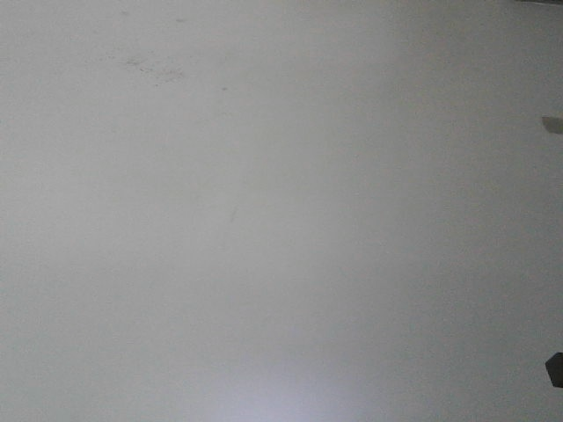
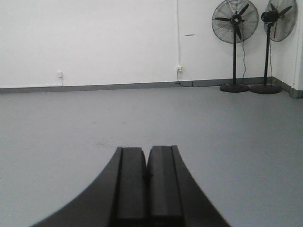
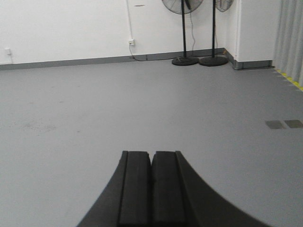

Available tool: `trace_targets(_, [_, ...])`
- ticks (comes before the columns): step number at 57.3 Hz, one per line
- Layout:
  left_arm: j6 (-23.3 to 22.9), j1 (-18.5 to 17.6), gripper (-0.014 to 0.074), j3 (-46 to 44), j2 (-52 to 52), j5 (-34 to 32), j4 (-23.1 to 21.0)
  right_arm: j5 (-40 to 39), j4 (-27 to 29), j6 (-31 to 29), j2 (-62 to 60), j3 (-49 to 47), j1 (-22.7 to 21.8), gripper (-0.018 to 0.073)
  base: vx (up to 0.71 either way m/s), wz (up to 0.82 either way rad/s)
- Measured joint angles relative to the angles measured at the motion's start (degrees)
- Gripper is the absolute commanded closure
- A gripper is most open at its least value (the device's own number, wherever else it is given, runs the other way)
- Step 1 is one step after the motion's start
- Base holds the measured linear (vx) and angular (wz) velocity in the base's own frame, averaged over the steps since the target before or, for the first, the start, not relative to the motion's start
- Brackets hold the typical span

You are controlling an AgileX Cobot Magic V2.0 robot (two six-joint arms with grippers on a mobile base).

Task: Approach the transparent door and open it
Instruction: 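Drive the base forward across the grey floor, turning toward the door, then drive toward the white-framed glass door on the wooden platform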

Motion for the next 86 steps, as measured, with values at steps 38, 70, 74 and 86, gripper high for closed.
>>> trace_targets(38, [0.00, 0.00, 0.0596, 0.00, 0.00, 0.16, 0.00, 0.07, 0.00, 0.00, 0.00, 0.00, 0.00, 0.0568, 0.53, 0.37])
trace_targets(70, [0.00, 0.00, 0.0596, 0.00, 0.00, 0.21, 0.00, 0.07, 0.00, 0.00, 0.00, 0.00, 0.00, 0.0568, 0.61, 0.67])
trace_targets(74, [0.00, 0.00, 0.0596, 0.00, 0.00, 0.21, 0.00, 0.07, 0.00, 0.00, 0.00, 0.00, 0.00, 0.0568, 0.63, 0.62])
trace_targets(86, [0.00, 0.00, 0.0596, 0.00, 0.00, 0.21, 0.00, 0.07, 0.00, 0.00, 0.00, 0.00, 0.00, 0.0568, 0.63, 0.57])
